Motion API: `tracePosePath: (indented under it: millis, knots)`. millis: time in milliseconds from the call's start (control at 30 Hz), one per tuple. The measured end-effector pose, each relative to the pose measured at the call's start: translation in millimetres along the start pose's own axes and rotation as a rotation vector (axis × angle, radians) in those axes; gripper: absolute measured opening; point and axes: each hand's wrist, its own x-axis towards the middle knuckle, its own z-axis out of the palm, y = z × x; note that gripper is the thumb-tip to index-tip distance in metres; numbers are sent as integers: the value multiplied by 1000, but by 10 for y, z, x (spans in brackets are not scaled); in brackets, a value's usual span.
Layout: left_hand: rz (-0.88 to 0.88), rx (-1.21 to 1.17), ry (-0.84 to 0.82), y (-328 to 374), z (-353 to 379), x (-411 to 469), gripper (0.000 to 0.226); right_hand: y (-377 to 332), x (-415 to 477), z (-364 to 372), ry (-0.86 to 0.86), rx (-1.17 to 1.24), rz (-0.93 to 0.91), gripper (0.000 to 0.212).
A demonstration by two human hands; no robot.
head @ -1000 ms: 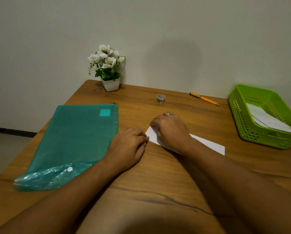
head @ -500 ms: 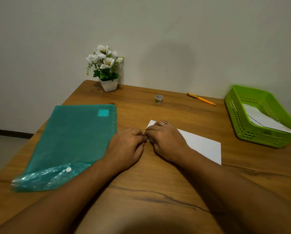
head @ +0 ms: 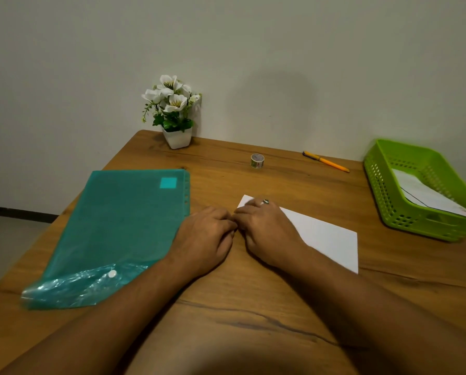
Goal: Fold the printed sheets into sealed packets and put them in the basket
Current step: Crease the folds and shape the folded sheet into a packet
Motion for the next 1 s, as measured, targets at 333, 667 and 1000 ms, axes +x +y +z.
tracePosePath:
  millis: [333,667,1000]
  knots:
    - [-6,-9,0,16,0,5,27,201,129,155,36,3,168,38]
    - [-18,26,33,42,-21,-31,26,46,-22,40,-79,-10,213,53]
    - [-55,10,39,51,-34,12,26,-27,-194,172,-117,114,334,59]
